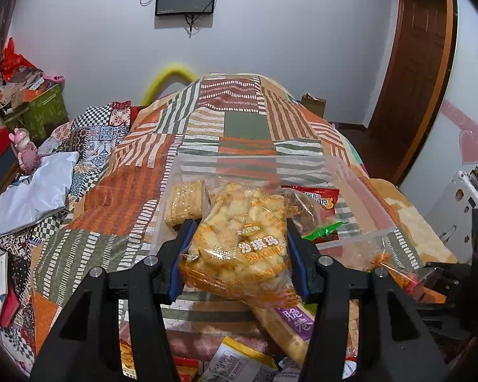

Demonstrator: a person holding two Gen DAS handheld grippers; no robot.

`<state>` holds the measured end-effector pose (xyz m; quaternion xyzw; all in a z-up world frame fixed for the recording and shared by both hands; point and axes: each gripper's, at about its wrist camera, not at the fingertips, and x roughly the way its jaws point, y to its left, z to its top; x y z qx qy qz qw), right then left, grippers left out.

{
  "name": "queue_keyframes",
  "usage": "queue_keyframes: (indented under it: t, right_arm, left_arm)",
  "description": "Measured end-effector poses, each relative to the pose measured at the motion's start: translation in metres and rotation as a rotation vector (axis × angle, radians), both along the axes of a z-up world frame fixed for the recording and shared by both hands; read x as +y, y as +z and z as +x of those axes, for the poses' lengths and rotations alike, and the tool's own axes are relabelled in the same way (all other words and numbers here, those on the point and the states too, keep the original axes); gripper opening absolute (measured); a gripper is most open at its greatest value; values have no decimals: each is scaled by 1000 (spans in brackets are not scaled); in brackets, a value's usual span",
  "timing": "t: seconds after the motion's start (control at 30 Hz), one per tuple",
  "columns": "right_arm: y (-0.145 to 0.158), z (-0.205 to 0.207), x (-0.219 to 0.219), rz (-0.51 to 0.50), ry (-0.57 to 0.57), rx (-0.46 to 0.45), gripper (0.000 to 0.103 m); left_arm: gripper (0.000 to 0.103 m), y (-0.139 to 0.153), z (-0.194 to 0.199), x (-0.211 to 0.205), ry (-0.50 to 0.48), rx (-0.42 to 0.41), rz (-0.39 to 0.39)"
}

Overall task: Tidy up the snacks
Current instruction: 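Lower cracker bag into box and open left tool while right tool releases orange bag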

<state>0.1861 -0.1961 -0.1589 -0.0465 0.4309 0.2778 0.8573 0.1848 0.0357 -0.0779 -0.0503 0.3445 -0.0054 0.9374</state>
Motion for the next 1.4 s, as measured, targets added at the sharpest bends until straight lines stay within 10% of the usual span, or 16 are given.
queue_keyframes:
  t: [0.7, 1.4]
  right_arm:
    - [77, 14, -8, 124, -89, -225, 23]
    - [35, 78, 33, 69, -103, -173, 24]
  left_arm:
    - [53, 15, 30, 2, 33, -31, -23]
    - [53, -32, 87, -16, 4, 89, 18]
